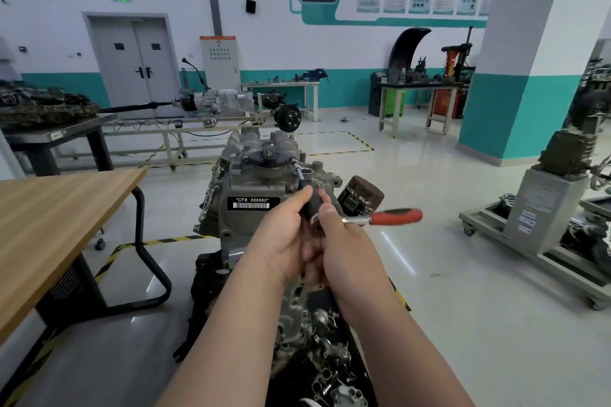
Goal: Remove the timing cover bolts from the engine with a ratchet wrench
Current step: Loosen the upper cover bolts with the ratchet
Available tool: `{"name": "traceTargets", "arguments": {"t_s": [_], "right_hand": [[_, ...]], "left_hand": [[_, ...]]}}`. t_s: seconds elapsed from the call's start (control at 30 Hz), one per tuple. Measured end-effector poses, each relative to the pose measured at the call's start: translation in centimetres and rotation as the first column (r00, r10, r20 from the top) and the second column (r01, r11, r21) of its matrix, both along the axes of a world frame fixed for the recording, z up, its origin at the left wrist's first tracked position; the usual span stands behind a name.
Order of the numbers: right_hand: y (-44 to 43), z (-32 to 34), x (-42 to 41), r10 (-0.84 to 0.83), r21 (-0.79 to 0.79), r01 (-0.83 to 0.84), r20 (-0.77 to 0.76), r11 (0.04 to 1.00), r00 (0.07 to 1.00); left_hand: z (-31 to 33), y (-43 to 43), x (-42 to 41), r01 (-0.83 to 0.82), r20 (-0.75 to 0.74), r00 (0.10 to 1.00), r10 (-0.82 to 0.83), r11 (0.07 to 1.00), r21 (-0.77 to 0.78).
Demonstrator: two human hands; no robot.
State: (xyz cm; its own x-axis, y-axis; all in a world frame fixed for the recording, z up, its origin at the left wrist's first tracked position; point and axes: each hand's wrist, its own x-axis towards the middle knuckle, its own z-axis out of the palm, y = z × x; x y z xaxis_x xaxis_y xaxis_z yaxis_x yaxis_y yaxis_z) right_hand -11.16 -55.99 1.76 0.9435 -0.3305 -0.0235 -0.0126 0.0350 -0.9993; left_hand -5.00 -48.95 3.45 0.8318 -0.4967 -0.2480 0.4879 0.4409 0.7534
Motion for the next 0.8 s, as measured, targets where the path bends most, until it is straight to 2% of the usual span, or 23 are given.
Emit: {"name": "traceTargets", "arguments": {"t_s": [0.03,0.1,0.17,0.23,0.3,0.43,0.63,0.8], "right_hand": [[-0.5,0.1,-0.2,-0.027,-0.162,0.027,0.004,0.986,1.0],[-1.4,0.5,-0.6,-0.081,-0.451,0.092,0.044,0.888,0.996],[-1.9,1.1,-0.9,-0.115,-0.62,0.14,0.08,0.772,0.99],[-2.1,1.6,-1.2,-0.167,-0.718,0.203,0.121,0.666,0.978],[-2.1,1.9,-1.3,-0.204,-0.751,0.262,0.172,0.606,0.964],[-1.9,1.7,-1.3,-0.207,-0.775,0.299,0.219,0.557,0.954],[-0.9,0.8,-1.2,-0.141,-0.76,0.349,0.327,0.548,0.934],[-0.1,0.6,-0.7,-0.08,-0.852,0.29,0.285,0.436,0.955]], "left_hand": [[0.0,-0.2,0.0,-0.009,-0.054,0.999,0.004,0.996,-0.092],[-0.2,-0.6,0.0,-0.054,-0.133,0.991,0.026,0.976,-0.213],[-0.2,-0.9,0.0,-0.077,-0.147,0.988,0.041,0.965,-0.249],[-0.2,-1.1,0.1,-0.067,-0.156,0.988,0.024,0.957,-0.282],[0.0,-1.4,0.1,-0.054,-0.151,0.988,0.011,0.959,-0.279],[-0.1,-1.5,0.1,-0.055,-0.091,0.995,0.035,0.973,-0.225],[-0.1,-1.1,-0.1,0.02,-0.055,0.998,-0.031,0.981,-0.193],[-0.2,-1.0,0.1,0.027,0.022,0.999,-0.024,0.988,-0.152]]}}
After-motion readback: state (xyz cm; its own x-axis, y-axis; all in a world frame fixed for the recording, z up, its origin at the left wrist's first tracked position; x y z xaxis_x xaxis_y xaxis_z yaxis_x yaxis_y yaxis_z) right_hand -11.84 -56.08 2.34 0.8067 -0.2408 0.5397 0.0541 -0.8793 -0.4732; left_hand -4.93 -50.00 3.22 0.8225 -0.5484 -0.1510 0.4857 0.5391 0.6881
